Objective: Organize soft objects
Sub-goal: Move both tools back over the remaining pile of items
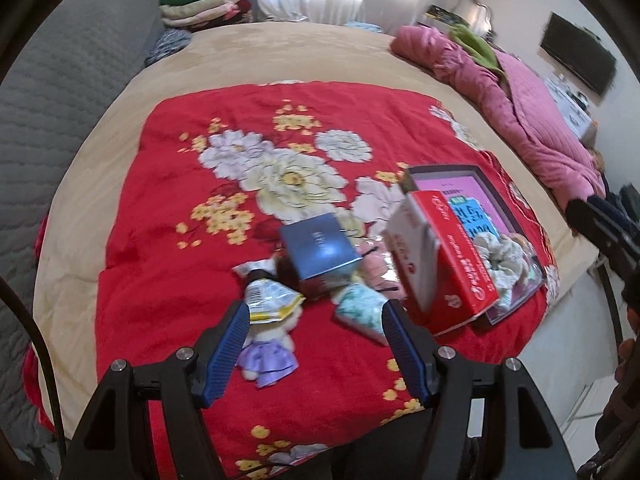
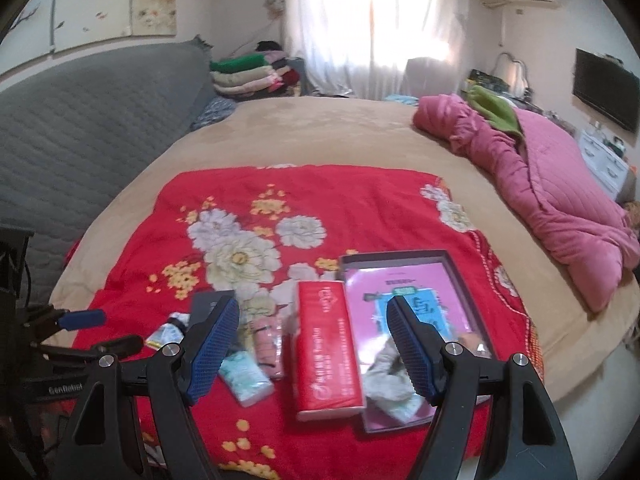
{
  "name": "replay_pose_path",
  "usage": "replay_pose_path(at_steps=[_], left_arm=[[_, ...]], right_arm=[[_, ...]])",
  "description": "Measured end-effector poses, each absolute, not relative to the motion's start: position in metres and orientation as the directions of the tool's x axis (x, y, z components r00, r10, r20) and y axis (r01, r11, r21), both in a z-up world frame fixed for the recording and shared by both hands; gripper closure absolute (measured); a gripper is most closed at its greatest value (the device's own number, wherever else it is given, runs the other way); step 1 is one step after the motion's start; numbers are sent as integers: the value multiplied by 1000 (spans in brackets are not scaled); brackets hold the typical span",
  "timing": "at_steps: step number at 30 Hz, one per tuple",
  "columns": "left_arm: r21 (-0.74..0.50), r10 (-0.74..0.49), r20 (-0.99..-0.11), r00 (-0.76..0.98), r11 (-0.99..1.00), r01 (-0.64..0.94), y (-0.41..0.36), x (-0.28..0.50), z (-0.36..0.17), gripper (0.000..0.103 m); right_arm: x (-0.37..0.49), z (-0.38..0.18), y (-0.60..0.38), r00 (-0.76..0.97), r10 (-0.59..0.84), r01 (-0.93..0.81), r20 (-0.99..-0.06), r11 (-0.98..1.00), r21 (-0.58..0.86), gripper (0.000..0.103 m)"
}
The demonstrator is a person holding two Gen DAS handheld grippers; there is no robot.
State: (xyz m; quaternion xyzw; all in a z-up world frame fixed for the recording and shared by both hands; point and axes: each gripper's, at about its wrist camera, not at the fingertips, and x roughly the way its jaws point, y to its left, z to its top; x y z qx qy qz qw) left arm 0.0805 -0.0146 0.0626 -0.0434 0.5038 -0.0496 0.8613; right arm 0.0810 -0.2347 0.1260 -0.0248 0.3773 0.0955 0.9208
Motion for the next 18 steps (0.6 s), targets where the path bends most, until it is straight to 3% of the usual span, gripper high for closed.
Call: replay_pose_path(at_steps=[18], left_arm=[[-138, -87, -911, 403, 985, -101, 57, 67, 4, 35]], right_arm=[[83, 45, -162, 554, 220, -366, -803, 931, 2, 26]])
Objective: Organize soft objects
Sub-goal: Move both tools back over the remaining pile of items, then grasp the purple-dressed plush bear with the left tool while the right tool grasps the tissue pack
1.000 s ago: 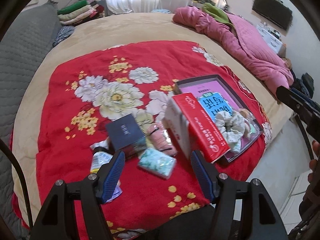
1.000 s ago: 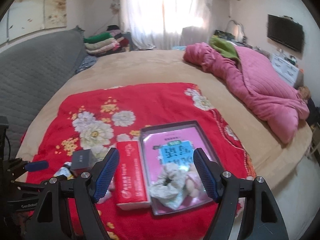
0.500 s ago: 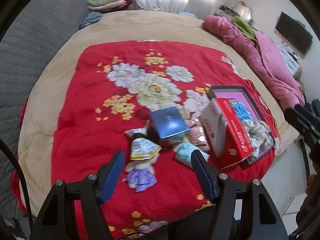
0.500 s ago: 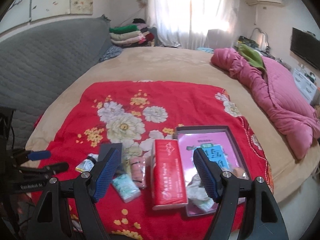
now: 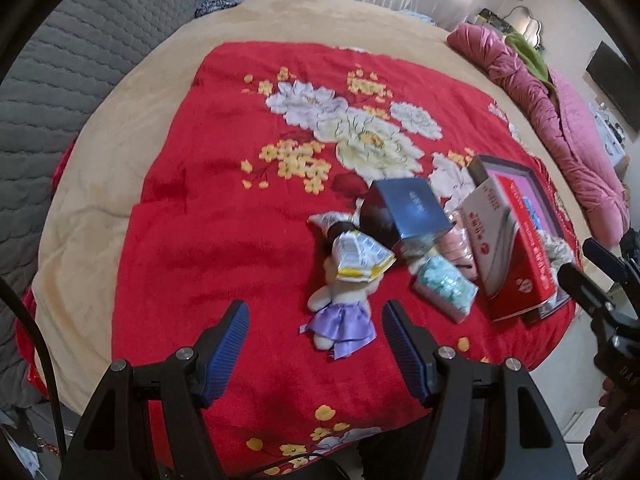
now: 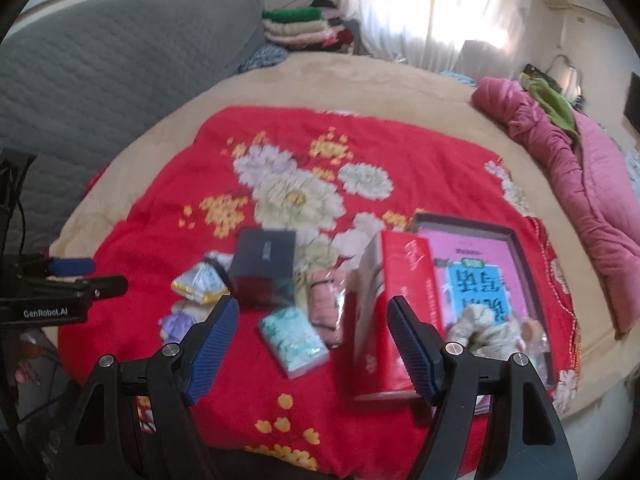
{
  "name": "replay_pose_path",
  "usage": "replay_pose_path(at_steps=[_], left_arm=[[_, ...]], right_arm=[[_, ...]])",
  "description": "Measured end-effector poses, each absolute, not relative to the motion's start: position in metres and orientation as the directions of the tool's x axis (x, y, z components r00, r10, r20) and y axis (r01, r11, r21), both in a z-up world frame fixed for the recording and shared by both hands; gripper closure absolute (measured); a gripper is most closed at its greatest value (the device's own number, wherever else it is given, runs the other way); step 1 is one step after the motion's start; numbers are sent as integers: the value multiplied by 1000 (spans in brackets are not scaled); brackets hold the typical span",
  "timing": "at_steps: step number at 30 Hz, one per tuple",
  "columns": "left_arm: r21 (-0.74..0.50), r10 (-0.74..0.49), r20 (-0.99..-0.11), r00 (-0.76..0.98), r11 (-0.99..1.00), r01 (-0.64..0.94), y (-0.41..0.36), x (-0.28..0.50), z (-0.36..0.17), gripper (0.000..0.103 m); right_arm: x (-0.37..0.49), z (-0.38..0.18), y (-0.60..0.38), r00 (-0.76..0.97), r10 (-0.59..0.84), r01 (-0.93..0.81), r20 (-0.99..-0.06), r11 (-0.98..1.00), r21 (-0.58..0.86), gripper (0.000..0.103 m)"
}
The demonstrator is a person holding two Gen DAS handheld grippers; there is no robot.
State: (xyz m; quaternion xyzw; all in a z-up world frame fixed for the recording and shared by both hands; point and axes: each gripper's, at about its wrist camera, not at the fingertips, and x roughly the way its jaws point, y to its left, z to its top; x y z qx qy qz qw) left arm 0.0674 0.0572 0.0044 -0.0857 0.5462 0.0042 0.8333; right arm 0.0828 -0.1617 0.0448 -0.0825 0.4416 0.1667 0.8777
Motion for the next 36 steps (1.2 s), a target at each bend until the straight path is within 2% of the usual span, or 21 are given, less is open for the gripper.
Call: replay_pose_path(at_steps=[11, 29, 32, 35, 36], left_arm=[[-144, -116, -948, 295, 987, -74, 46, 79, -54, 35], [-156, -140, -960, 242, 986, -49, 35, 109, -90, 35], [-152, -138, -963, 230, 987, -43, 31, 113, -95, 35], [-153, -140, -966, 219, 987, -43, 29, 117, -100, 35], [-153, -141, -966, 216, 987, -42, 29, 119, -101, 35]], right_arm=[[94, -28, -137, 425, 168, -436, -889, 899, -39, 26], [130, -108, -107, 287, 66, -505, -956, 858, -92, 26], [133, -116, -103, 272, 50, -505, -961, 858, -98, 28], [138, -120, -106, 252, 78, -484, -965, 873, -56, 42], [139, -120, -107, 251, 83, -478, -964, 877, -49, 43]])
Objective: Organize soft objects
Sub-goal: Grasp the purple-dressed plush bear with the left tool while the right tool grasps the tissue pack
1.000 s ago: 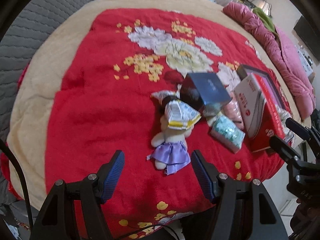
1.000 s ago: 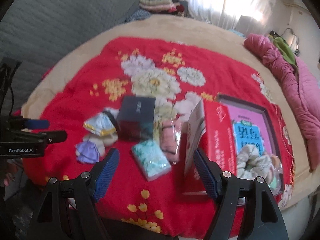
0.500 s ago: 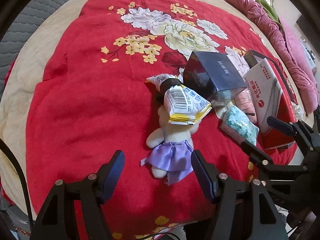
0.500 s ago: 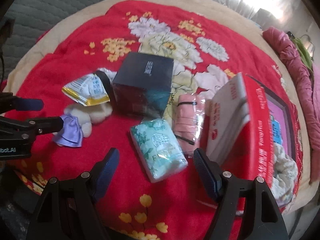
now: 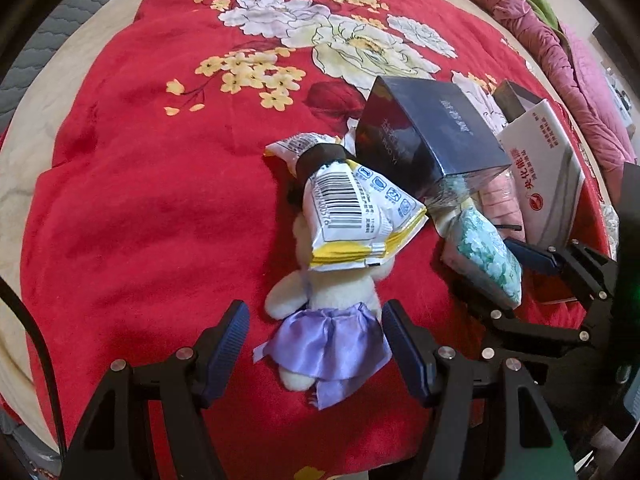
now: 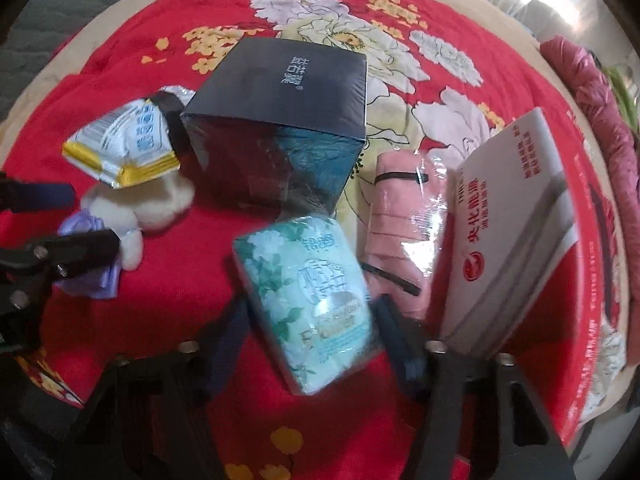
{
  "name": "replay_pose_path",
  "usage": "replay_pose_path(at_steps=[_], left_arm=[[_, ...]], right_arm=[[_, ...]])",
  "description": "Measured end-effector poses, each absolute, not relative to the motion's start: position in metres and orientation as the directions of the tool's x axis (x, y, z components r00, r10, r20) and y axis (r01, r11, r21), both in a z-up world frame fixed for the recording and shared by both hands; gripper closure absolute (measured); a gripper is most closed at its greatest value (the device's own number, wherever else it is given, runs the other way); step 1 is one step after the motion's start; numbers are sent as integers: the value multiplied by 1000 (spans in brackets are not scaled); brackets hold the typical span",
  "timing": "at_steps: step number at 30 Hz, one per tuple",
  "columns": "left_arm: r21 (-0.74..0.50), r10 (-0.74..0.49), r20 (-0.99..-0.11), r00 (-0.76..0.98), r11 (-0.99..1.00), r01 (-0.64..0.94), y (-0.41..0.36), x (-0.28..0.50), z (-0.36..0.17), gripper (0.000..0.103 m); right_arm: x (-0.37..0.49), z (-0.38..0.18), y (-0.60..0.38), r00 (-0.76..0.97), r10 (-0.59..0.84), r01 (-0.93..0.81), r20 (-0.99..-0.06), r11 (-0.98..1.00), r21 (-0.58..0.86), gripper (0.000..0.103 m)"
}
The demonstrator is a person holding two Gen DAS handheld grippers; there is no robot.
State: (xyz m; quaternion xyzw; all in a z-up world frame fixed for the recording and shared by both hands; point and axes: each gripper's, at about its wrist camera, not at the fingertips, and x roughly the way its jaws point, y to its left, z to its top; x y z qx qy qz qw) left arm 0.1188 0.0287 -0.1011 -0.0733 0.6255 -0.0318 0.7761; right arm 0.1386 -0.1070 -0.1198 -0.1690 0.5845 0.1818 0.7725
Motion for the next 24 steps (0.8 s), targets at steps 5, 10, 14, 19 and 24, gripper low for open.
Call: replay_pose_path(at_steps=[5, 10, 14, 19, 24], left_arm=[[-155, -143, -968, 205, 987, -44, 27, 126, -107, 35], [-171, -157, -967, 199, 984, -55, 26, 128, -114, 42], [-189, -175, -964, 200, 981, -49, 25, 125, -115, 54], [-222, -205, -955, 215, 973, -57, 28, 119, -109, 58], [-229, -213, -945, 250, 973, -39, 25, 108, -89, 59]], right_arm=[[142, -114, -114, 255, 122, -456, -959, 890, -8, 50], [134, -100, -119, 263, 172, -445, -949, 895, 39, 51], [127, -82, -128, 277, 218, -427, -936, 900, 84, 51], [122, -65, -133, 299, 247, -413, -922, 904, 108, 51], [116, -48, -136, 324, 273, -410, -906, 903, 126, 51]])
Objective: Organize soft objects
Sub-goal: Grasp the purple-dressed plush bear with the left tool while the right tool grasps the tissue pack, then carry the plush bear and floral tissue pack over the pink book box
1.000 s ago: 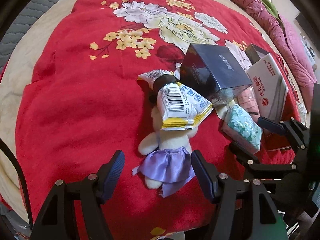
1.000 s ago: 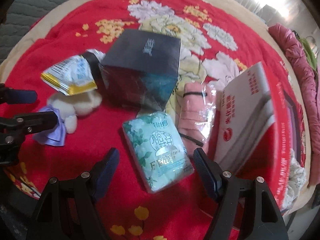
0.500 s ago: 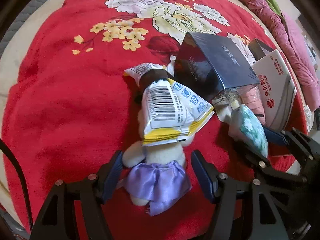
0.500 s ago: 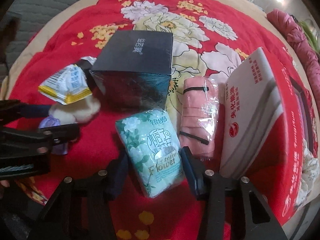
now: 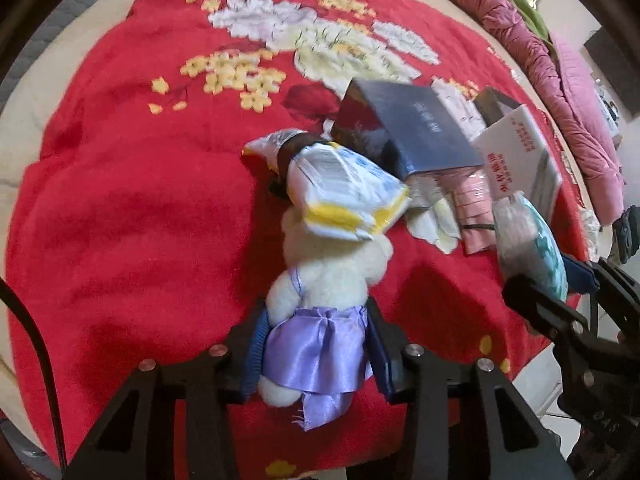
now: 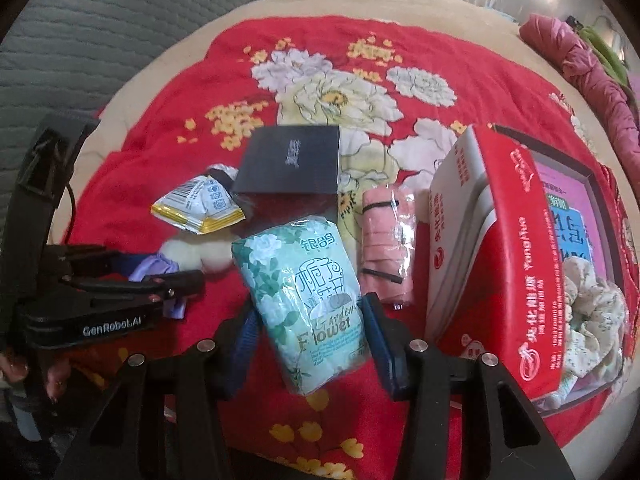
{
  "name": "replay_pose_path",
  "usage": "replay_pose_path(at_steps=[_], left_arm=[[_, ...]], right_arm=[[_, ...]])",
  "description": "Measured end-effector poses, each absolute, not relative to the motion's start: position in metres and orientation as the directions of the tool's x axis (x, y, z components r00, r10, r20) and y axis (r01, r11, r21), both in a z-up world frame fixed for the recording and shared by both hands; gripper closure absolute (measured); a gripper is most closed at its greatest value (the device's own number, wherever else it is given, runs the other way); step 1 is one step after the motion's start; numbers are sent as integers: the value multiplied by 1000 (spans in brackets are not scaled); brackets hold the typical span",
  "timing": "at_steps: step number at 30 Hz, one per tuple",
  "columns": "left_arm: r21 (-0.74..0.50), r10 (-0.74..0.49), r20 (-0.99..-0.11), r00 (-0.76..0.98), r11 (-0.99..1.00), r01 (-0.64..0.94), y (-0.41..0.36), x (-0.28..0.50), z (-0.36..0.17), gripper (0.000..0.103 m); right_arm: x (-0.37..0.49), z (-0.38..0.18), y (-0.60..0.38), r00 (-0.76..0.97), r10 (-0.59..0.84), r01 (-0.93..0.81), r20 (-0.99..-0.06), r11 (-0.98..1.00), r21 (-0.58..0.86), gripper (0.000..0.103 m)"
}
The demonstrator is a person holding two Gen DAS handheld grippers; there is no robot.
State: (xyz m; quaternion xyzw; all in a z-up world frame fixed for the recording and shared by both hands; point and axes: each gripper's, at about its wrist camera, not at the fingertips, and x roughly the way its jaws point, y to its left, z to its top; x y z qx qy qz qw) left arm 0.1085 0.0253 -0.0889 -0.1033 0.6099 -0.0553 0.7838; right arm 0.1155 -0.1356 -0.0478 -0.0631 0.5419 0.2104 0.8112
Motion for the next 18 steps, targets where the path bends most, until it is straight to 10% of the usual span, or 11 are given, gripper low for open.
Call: replay_pose_path(at_steps=[18], left_arm=[[-203, -210, -890, 405, 977, 61, -4, 75, 2, 58]], right_arm=[[91, 15, -167, 449, 338, -355, -827, 917, 182, 51]])
